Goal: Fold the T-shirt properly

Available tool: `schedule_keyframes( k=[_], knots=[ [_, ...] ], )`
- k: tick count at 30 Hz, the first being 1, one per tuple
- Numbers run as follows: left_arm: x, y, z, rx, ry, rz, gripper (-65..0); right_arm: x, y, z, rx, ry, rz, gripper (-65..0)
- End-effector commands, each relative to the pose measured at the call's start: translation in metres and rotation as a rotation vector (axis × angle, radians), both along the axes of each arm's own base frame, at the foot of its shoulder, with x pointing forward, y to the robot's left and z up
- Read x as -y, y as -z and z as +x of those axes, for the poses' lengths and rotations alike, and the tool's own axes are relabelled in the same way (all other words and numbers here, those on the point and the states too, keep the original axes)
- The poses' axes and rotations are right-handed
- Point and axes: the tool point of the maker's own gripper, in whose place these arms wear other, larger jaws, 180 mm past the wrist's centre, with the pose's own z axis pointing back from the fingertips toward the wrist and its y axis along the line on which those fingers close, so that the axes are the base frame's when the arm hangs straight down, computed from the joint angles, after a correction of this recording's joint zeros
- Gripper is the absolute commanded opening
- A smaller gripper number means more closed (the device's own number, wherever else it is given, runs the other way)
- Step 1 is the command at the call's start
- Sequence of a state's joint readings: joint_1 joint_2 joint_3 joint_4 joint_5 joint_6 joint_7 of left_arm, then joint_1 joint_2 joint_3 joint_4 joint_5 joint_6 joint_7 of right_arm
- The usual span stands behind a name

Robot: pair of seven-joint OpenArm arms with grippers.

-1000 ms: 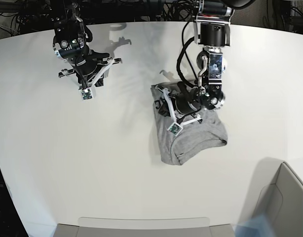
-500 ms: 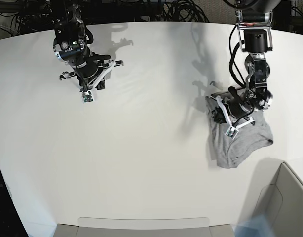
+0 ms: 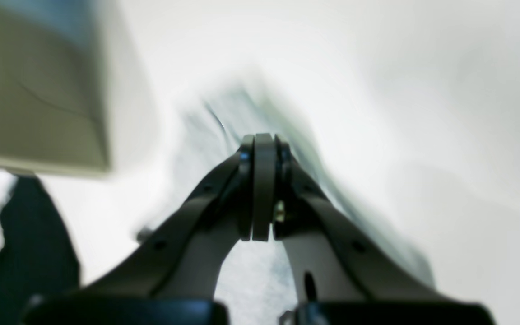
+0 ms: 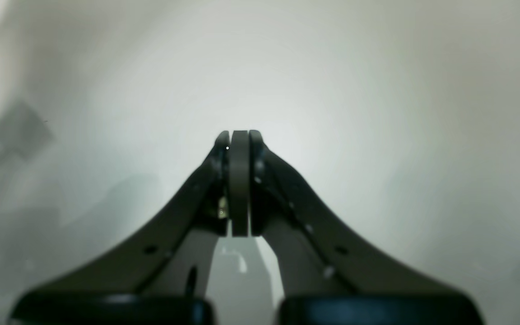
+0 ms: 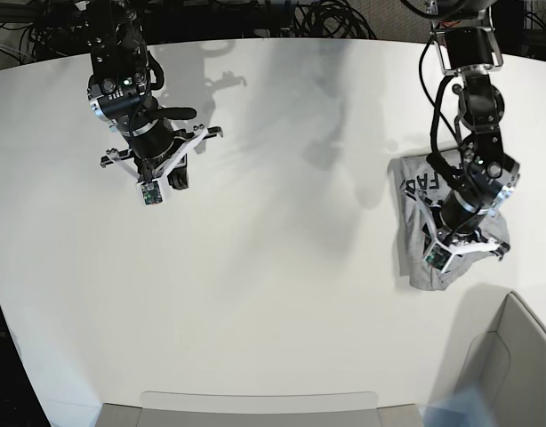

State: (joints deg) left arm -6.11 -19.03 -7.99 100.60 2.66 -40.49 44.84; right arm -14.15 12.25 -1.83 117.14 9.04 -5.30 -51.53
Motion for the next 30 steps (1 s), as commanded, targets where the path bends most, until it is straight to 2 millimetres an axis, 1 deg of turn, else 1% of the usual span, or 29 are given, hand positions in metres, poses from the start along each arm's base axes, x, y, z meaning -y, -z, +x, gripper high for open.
schedule_keyframes(
  k=[1,2,4,5,7,10,14,17,22,26,29,30],
  knots=[
    [-0.022,-0.025,-0.013,0.054,-0.072,0.039,-65.0,0.001,-0.012,0.005,0.046,-0.008,-0.003,-65.0],
    [-0.026,-0.030,-0.020,0.059,-0.111,0.039,-65.0,0.001,-0.008,0.001,0.034,-0.008,-0.004,-65.0],
    [-0.047,-0.039,-0.038,0.053,-0.206,0.062,-65.0,0.002,-0.001,-0.008,0.010,-0.010,-0.006,-65.0],
    [-0.058,-0.036,-0.053,0.029,-0.254,0.072,-65.0,0.002,0.002,-0.014,0.007,-0.010,-0.001,-65.0],
    [-0.075,-0.020,-0.082,-0.033,-0.331,0.073,-65.0,0.000,0.008,-0.026,0.018,-0.009,0.019,-65.0],
    [-0.089,0.003,-0.118,-0.091,-0.397,0.054,-65.0,-0.001,0.015,-0.048,0.047,-0.002,0.049,-65.0],
    [-0.088,0.029,-0.161,-0.126,-0.439,0.000,-65.0,-0.003,0.028,-0.082,0.015,0.006,0.072,-65.0],
    [-0.081,0.045,-0.192,-0.148,-0.464,-0.044,-65.0,-0.004,0.039,-0.113,-0.034,0.014,0.086,-65.0],
    [-0.079,0.059,-0.237,-0.180,-0.525,-0.081,-65.0,-0.004,0.046,-0.159,-0.078,0.036,0.112,-65.0],
    [-0.073,0.070,-0.272,-0.246,-0.548,-0.087,-65.0,0.008,0.050,-0.191,-0.126,0.080,0.097,-65.0],
    [-0.068,0.076,-0.298,-0.293,-0.556,-0.090,-65.0,0.014,0.056,-0.222,-0.204,0.122,0.089,-65.0],
    [-0.068,0.078,-0.306,-0.312,-0.561,-0.088,-65.0,0.017,0.057,-0.230,-0.224,0.132,0.082,-65.0]
  ],
)
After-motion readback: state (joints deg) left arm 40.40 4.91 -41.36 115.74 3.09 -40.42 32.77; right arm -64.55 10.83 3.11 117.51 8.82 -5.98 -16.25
